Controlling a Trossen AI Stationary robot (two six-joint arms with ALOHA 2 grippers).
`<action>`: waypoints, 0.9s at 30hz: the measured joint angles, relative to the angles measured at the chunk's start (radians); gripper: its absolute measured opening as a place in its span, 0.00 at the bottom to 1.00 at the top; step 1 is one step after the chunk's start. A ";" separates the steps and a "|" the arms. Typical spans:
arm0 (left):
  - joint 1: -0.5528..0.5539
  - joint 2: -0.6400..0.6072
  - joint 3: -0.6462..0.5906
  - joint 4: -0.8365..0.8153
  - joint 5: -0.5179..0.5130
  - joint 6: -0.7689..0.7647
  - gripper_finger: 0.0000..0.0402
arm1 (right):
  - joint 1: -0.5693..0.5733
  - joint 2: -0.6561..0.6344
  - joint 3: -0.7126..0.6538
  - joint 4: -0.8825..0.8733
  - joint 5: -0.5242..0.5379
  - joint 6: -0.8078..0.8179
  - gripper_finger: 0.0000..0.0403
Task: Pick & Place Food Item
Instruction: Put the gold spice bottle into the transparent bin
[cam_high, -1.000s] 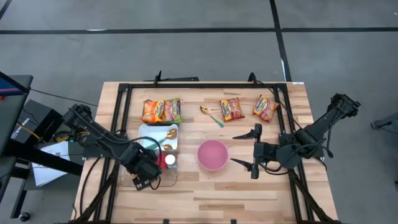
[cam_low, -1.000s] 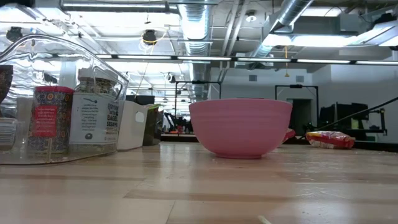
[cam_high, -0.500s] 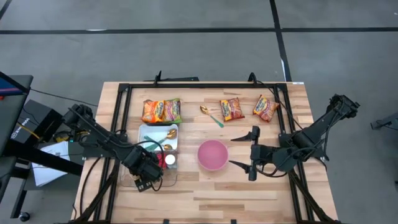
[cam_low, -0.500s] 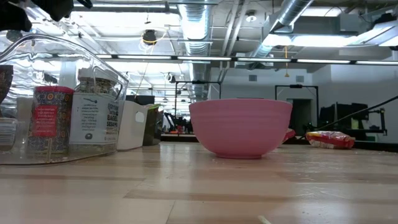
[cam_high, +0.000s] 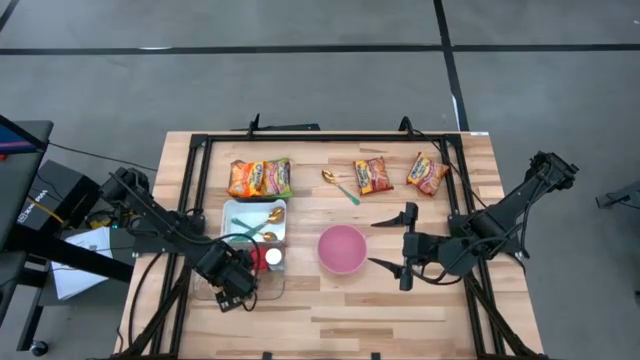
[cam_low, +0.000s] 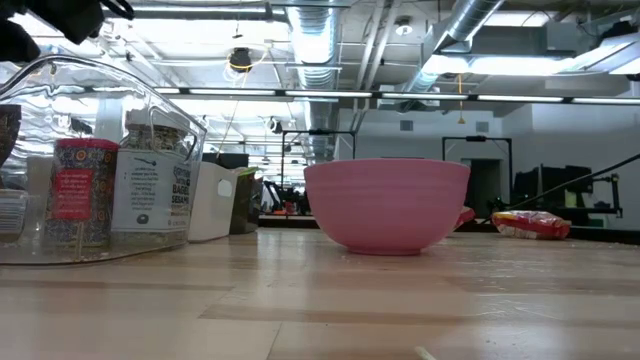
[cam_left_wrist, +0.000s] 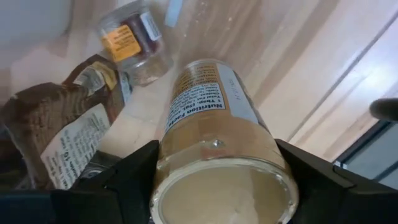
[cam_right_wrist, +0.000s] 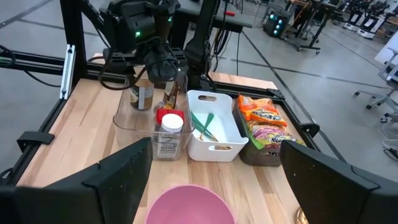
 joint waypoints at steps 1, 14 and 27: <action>-0.005 0.000 -0.002 0.004 -0.003 -0.002 0.67 | 0.000 0.000 0.000 0.000 0.000 0.001 0.85; -0.018 0.000 -0.053 0.078 -0.011 -0.003 0.69 | 0.000 0.000 0.001 -0.001 0.000 0.007 0.85; -0.018 0.000 -0.053 0.074 -0.011 -0.004 0.80 | 0.000 0.000 0.001 -0.009 0.000 0.007 0.85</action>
